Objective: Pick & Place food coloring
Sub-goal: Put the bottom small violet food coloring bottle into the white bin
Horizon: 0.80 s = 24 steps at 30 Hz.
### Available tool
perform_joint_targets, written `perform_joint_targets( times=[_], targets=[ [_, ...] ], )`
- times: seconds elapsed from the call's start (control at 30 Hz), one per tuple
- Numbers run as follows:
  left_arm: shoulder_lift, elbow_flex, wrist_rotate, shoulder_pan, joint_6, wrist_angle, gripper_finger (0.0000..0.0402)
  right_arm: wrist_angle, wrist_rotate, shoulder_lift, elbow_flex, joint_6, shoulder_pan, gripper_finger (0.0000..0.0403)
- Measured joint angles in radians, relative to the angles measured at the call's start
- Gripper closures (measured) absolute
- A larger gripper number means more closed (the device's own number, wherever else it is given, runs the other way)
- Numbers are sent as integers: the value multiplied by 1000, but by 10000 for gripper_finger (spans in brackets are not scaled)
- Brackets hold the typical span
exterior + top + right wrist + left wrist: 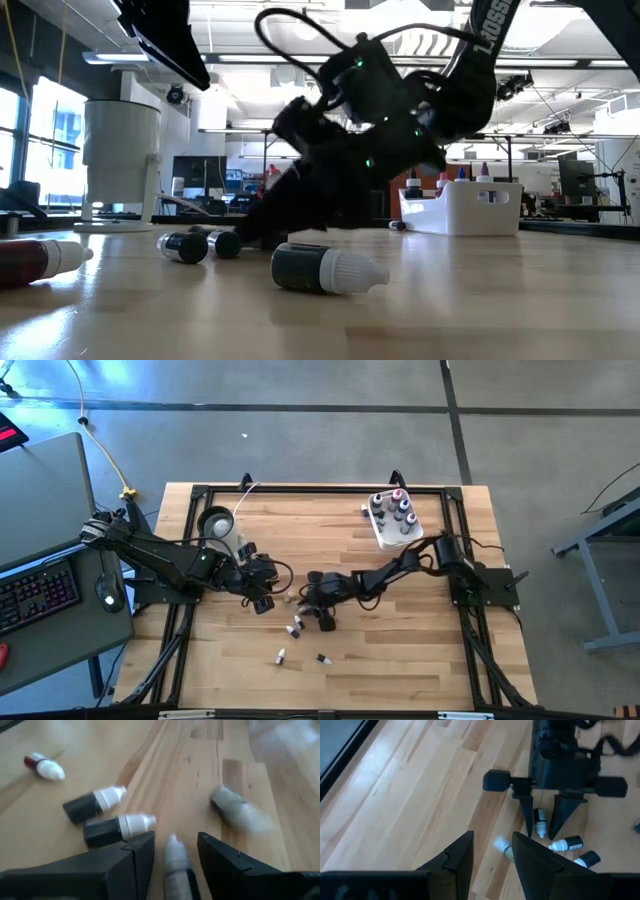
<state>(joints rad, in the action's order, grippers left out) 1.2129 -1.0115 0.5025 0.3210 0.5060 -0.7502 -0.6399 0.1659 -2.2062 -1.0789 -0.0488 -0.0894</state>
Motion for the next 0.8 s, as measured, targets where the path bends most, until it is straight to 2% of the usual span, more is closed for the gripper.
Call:
perform_joint_targets(
  times=[0.3,0.6,0.73,0.8],
  targets=[
    [0,0,0,0,0,0,271,13,-100,-26,9,-19,-4,267],
    [0,0,0,0,0,0,271,-2,-97,-26,11,17,2,341],
    [0,0,-1,0,0,0,271,36,-97,22,16,25,8,345],
    [0,0,-1,0,0,0,271,94,-147,74,21,9,12,341]
  ],
)
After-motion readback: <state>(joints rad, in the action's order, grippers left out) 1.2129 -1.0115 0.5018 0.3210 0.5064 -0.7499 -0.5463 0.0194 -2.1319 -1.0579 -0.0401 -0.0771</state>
